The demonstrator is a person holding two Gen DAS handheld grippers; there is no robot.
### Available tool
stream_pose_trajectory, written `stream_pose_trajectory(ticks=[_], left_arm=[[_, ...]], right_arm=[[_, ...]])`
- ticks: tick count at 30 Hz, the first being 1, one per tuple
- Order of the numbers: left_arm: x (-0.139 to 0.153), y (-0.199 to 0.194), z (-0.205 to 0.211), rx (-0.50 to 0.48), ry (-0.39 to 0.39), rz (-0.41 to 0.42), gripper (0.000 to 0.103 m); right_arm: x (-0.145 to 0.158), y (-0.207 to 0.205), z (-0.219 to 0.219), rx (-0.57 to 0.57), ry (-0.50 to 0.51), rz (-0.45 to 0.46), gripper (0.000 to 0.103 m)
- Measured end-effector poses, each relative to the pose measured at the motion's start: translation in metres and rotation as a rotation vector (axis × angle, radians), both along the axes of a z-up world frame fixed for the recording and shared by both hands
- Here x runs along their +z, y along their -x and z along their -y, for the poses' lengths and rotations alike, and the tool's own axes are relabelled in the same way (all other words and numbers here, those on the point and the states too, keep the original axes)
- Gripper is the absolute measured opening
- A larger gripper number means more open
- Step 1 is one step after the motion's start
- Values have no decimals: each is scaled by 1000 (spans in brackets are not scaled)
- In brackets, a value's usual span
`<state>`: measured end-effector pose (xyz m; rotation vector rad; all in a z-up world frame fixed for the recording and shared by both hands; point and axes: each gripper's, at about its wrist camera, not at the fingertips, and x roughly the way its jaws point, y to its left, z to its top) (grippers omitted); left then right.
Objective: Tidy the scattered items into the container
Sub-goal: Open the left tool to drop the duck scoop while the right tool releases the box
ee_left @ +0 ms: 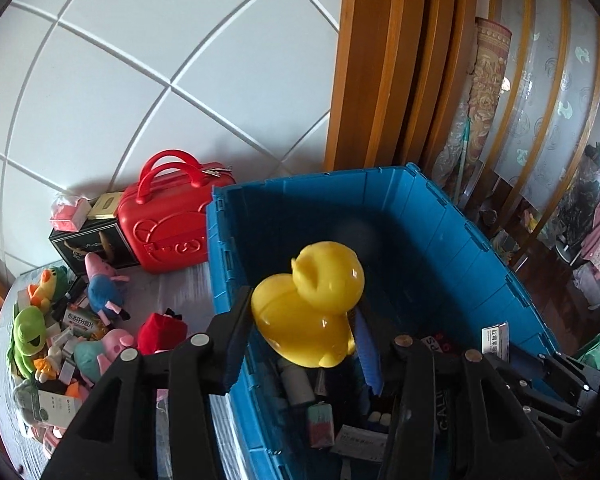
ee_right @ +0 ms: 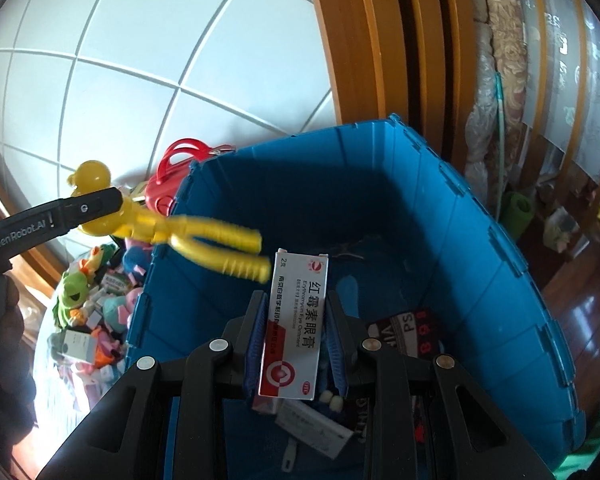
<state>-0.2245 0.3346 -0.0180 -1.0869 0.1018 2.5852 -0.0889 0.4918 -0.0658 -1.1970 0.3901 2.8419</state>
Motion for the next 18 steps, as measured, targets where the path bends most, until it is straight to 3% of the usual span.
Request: stream_pose_trajectory(ticks=[18], left_arm=[[-9,38,-48,-26,19,22,46]], right_arm=[[-11,43,-38,9,12,6,28]])
